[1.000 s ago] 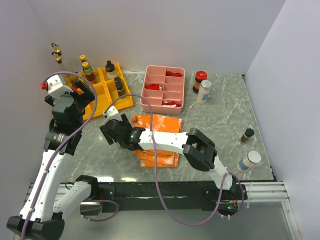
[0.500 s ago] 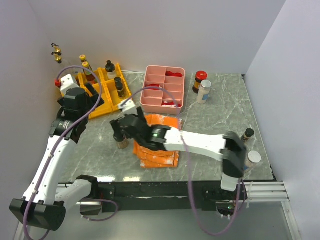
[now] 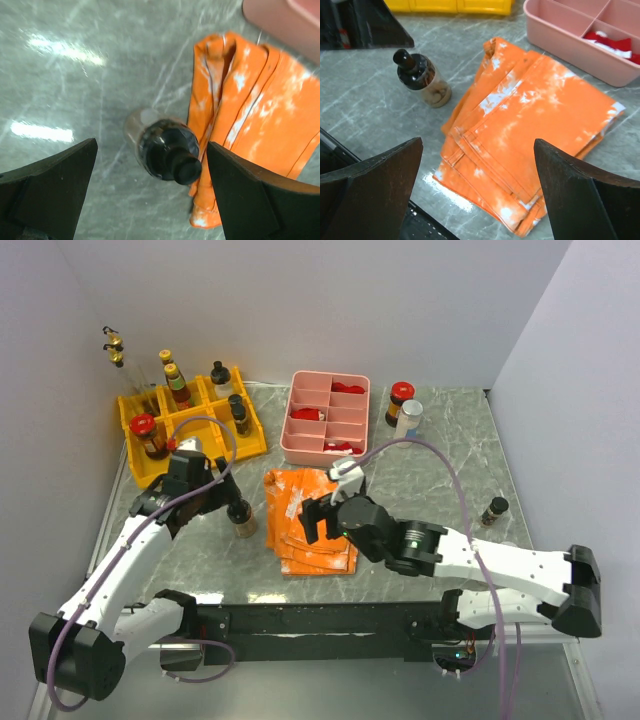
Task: Organize the condiment bottles
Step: Pick up the bottle from the center of the board.
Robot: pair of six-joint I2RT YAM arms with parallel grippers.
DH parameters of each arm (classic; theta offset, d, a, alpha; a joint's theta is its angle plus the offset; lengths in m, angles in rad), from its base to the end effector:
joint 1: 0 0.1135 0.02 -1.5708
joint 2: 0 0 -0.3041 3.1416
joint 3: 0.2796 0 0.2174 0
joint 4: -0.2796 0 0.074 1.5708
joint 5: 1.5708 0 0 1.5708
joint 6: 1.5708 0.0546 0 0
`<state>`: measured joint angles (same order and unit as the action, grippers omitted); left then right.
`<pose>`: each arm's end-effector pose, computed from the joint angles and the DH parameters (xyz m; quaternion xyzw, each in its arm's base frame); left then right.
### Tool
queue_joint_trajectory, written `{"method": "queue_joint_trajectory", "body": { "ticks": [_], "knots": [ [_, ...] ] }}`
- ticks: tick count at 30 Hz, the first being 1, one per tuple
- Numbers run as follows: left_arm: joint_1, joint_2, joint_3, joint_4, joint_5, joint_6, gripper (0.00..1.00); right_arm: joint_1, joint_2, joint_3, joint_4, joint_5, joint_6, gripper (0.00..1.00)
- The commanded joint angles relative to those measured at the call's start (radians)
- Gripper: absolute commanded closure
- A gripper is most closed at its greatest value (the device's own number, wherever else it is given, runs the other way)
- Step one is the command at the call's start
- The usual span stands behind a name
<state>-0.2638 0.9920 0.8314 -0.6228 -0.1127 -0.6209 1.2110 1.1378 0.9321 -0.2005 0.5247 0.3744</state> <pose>0.1564 -0.0359 0.3034 -0.1850 0.9035 -0.1169 0.3684 0.1033 0.1968 0.3577 -0.1973 0.7950 0.2263 0.5271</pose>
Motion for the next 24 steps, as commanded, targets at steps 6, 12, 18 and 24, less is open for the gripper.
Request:
{"method": "queue_joint_trajectory", "body": {
  "ticks": [6,12,18,24],
  "knots": [
    [-0.202,0.082,-0.032,0.015,-0.133,-0.134,0.02,0.001,-0.226,-0.096,0.041,0.064,0.004,0.0],
    [-0.233,0.131,-0.048,0.037,-0.153,-0.163,0.06,0.001,-0.269,-0.116,0.029,0.074,0.0,0.0],
    [-0.242,0.191,-0.038,0.055,-0.179,-0.157,0.13,0.001,-0.303,-0.134,0.021,0.086,0.003,0.0],
    [-0.258,0.232,0.02,0.022,-0.222,-0.135,0.4,0.001,-0.337,-0.136,0.01,0.104,-0.009,0.0]
  ]
}}
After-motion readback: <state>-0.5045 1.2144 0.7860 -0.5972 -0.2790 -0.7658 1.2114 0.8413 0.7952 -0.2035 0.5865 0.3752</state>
